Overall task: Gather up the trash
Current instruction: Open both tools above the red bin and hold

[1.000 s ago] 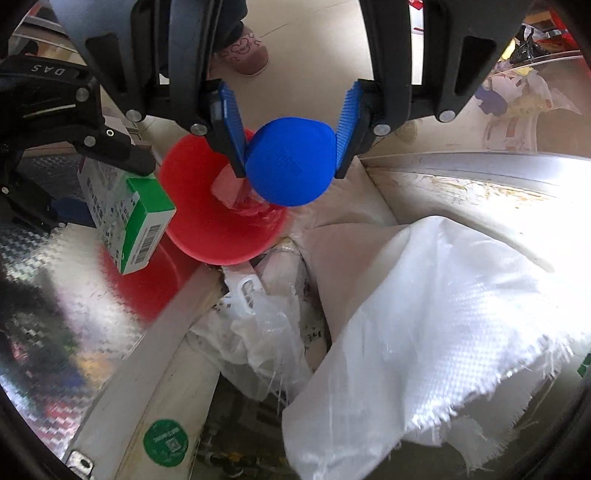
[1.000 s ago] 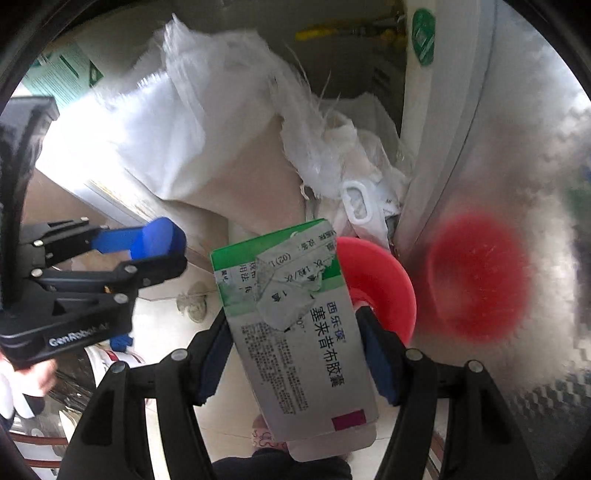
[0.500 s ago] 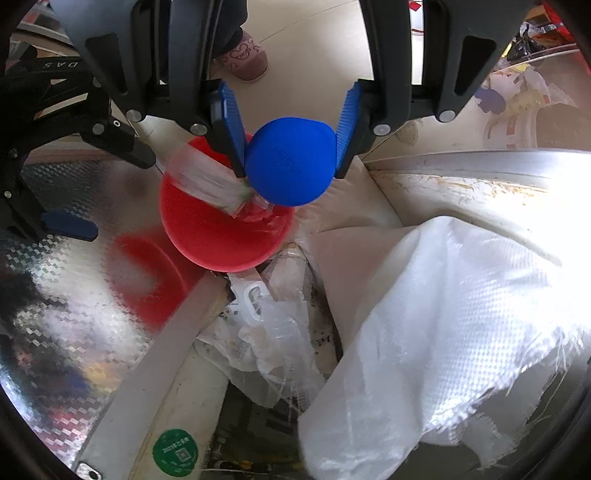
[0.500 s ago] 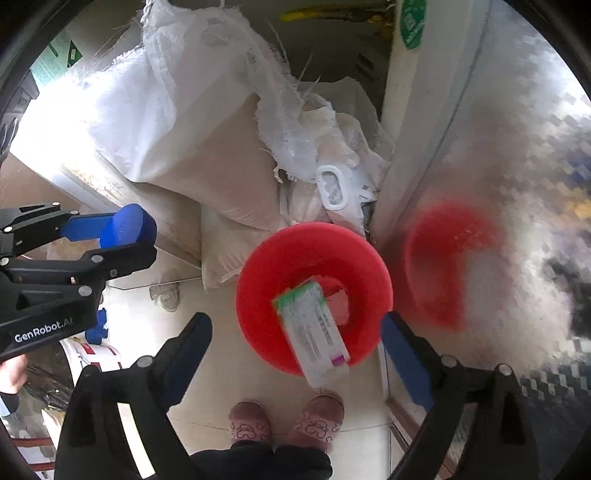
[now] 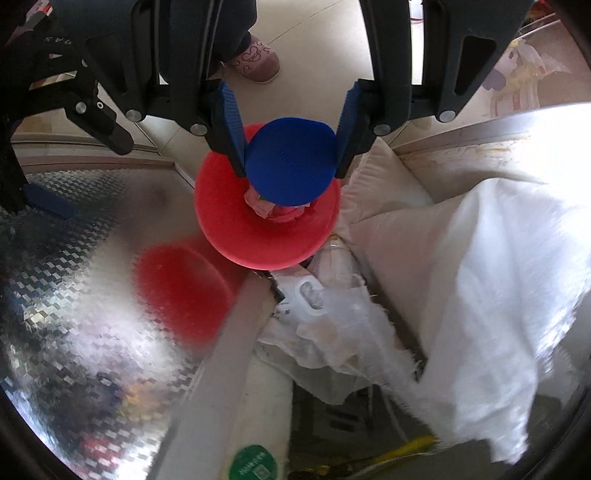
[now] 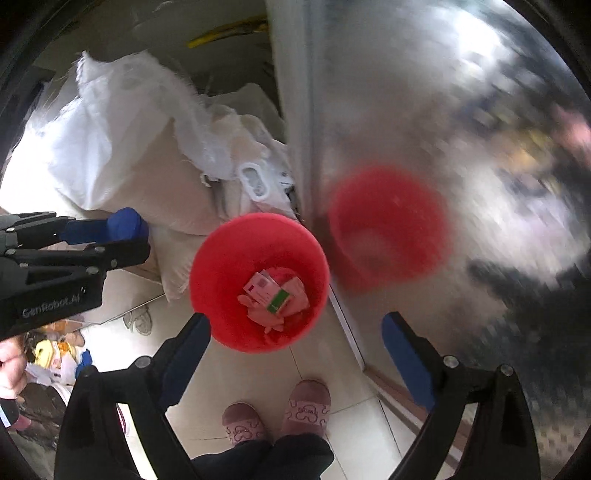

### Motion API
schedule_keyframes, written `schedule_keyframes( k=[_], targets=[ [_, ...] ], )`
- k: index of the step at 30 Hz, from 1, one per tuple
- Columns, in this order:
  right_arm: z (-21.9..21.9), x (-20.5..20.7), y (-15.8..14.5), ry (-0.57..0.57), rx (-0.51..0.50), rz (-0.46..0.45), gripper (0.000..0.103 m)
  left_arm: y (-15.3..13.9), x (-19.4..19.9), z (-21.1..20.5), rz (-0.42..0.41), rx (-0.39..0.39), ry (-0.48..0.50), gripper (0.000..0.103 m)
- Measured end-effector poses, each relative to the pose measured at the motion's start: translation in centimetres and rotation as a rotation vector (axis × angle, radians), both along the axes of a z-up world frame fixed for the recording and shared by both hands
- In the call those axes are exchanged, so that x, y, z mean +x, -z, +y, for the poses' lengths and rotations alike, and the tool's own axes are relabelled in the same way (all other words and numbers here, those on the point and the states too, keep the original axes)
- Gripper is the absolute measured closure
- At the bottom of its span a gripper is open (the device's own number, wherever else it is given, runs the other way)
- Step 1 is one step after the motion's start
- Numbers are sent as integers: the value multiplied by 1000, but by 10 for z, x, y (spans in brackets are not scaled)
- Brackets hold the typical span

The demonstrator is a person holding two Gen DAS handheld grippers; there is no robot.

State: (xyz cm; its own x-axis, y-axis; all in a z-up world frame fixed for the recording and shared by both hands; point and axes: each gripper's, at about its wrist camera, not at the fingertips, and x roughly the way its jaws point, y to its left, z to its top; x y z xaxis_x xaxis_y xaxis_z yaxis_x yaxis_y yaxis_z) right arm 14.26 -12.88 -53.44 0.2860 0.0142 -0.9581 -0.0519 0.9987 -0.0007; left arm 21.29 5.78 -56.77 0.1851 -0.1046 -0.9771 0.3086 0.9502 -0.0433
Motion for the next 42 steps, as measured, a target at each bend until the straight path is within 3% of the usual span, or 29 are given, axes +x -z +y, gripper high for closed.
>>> schedule_keyframes(
  k=[7, 15, 17, 21, 27, 34, 42],
  targets=[
    [-5, 2, -3, 14, 3, -4, 10, 3, 6, -12, 24, -15, 28, 59],
    [-2, 8, -9, 14, 16, -25, 10, -9, 7, -9, -17, -7, 43, 37],
    [0, 8, -12, -1, 2, -37, 10, -12, 5, -7, -11, -4, 46, 36],
    [4, 9, -21, -11, -7, -46, 10, -22, -4, -1, -13, 0, 30, 26],
    [14, 3, -54, -36, -34, -85, 10, -51, -21, 11, -4, 15, -19, 23],
    [32, -13, -112, -81, -1, -102, 10, -117, -47, 35, 1, 11, -106, 23],
    [49, -40, -203, -81, 3, -127, 10, -221, -83, 55, -42, 17, -175, 23]
  ],
)
